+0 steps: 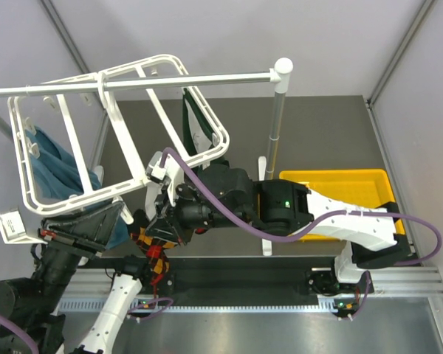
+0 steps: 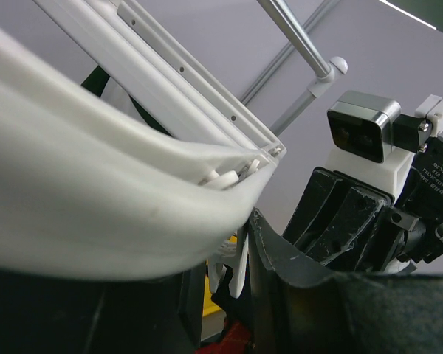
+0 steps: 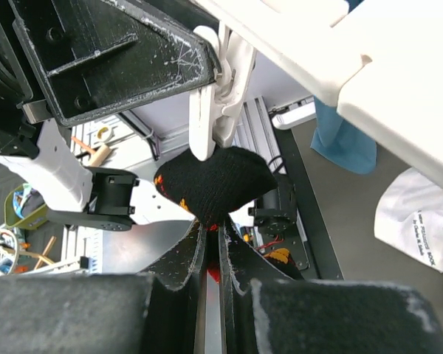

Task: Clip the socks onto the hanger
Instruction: Clamp the sock onto the hanger.

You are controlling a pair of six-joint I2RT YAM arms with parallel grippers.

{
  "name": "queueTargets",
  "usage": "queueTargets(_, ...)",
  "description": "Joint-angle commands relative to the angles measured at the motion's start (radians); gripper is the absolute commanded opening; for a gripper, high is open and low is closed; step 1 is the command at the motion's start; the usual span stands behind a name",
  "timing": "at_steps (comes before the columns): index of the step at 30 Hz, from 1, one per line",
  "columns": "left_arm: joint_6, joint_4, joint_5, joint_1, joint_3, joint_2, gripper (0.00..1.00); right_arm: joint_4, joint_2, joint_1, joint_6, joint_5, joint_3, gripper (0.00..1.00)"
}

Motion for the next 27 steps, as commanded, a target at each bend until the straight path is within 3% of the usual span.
queueTargets(1, -0.005, -0.013, 0.035, 0.0, 0.017, 0.007, 0.0, 0.04, 0.009, -0.015, -0.013, -0.012, 0.059, 0.0)
queueTargets(27, -0.02, -0.008, 0.046, 0.0, 0.023, 0.01, 0.0, 0.057, 0.045, -0.033, -0.03, -0.034, 0.1, 0.0)
